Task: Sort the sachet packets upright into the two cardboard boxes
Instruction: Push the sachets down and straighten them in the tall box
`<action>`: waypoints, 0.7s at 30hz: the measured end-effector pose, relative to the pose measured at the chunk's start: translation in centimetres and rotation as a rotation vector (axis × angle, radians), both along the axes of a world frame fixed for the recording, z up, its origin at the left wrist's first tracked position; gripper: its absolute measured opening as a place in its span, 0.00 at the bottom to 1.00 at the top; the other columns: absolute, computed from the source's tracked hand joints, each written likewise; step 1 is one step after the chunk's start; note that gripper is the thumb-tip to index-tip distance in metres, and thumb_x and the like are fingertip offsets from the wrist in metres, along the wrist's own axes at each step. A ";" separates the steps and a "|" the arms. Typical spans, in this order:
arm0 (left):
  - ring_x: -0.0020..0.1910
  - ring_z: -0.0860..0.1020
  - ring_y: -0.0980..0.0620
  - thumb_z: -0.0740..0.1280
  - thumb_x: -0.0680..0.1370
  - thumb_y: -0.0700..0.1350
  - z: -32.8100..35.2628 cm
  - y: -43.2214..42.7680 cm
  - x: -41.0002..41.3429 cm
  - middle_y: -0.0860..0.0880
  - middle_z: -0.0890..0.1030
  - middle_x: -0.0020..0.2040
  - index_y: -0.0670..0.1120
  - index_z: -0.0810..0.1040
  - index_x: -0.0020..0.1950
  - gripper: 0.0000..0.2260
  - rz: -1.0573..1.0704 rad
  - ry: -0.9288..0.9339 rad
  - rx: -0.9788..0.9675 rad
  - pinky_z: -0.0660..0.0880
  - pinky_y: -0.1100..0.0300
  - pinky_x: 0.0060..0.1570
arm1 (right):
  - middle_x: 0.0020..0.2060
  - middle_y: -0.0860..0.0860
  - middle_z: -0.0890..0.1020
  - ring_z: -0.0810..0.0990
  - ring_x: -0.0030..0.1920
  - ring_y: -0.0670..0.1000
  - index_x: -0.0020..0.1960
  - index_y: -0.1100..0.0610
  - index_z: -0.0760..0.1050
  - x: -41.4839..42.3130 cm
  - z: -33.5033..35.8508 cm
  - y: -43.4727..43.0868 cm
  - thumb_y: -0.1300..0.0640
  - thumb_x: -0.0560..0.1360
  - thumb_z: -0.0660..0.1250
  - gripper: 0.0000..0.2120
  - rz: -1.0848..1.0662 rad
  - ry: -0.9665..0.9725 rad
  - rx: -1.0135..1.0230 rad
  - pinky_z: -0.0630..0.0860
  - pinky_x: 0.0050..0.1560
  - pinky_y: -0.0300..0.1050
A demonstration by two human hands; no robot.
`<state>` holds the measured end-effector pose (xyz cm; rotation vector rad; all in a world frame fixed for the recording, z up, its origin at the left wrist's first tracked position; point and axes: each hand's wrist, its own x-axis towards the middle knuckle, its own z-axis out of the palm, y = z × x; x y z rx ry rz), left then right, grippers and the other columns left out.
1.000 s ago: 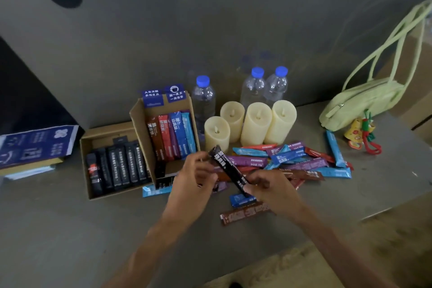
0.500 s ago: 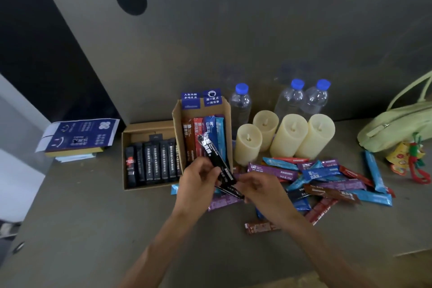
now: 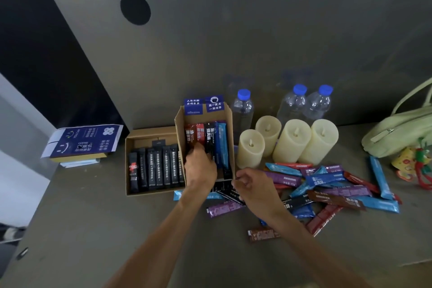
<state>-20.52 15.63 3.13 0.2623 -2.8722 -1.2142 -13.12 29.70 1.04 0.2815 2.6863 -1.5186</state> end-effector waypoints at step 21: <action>0.49 0.81 0.47 0.63 0.81 0.39 -0.9 -0.1 -0.7 0.44 0.81 0.53 0.44 0.74 0.60 0.08 -0.126 -0.014 -0.251 0.80 0.56 0.45 | 0.31 0.46 0.81 0.80 0.33 0.41 0.42 0.53 0.78 -1.2 -0.1 -0.2 0.56 0.78 0.69 0.06 0.028 0.037 0.154 0.74 0.35 0.36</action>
